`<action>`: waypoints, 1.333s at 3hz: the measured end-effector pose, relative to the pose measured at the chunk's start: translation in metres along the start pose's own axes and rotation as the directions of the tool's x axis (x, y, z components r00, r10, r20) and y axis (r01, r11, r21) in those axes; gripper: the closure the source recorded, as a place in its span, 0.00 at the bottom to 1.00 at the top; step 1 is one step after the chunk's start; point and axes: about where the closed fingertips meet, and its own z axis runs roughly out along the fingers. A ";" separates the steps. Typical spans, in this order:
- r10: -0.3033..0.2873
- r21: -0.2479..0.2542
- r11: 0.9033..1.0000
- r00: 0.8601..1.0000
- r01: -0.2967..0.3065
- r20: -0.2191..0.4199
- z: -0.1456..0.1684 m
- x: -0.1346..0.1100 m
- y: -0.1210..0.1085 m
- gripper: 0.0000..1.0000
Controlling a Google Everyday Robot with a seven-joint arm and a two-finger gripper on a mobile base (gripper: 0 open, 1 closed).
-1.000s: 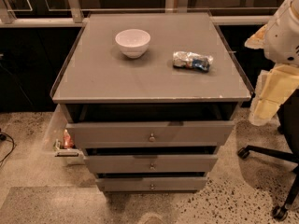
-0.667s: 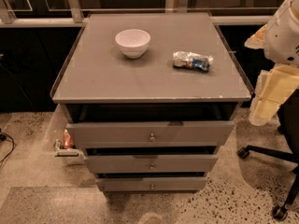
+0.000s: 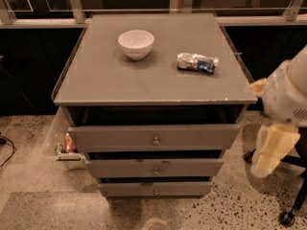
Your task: Open middle drawer
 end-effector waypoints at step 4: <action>-0.068 -0.069 0.995 0.998 0.068 -0.006 0.175 0.076 0.089 0.00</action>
Offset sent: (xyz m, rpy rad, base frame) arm -0.0817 -0.0257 -0.2270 0.0129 0.0308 0.1189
